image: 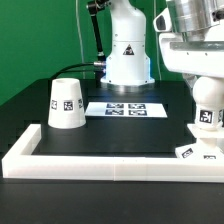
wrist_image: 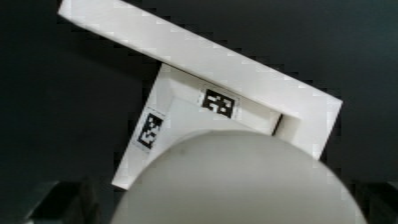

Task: Assemble lamp

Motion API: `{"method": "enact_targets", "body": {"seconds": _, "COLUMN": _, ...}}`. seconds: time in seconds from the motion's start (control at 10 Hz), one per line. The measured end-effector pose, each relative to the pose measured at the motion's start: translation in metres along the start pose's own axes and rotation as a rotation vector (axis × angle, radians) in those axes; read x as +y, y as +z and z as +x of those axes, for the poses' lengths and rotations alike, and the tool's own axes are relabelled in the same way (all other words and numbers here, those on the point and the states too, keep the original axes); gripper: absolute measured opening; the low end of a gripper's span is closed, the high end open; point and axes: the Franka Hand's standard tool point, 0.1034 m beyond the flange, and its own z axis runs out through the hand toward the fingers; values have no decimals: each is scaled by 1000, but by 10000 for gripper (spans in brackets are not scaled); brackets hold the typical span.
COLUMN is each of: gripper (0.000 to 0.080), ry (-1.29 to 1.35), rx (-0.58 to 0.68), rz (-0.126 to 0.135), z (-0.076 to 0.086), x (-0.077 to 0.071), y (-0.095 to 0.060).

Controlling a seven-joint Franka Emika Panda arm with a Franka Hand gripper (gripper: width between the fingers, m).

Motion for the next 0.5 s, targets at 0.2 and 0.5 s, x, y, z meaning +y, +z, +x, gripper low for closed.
{"method": "enact_targets", "body": {"seconds": 0.2, "gripper": 699, "ry": -222, "rx": 12, "rz": -44, "z": 0, "x": 3, "y": -1}}
{"method": "enact_targets", "body": {"seconds": 0.5, "gripper": 699, "ry": -527, "rx": 47, "rz": -98, "z": 1, "x": 4, "y": -1}}
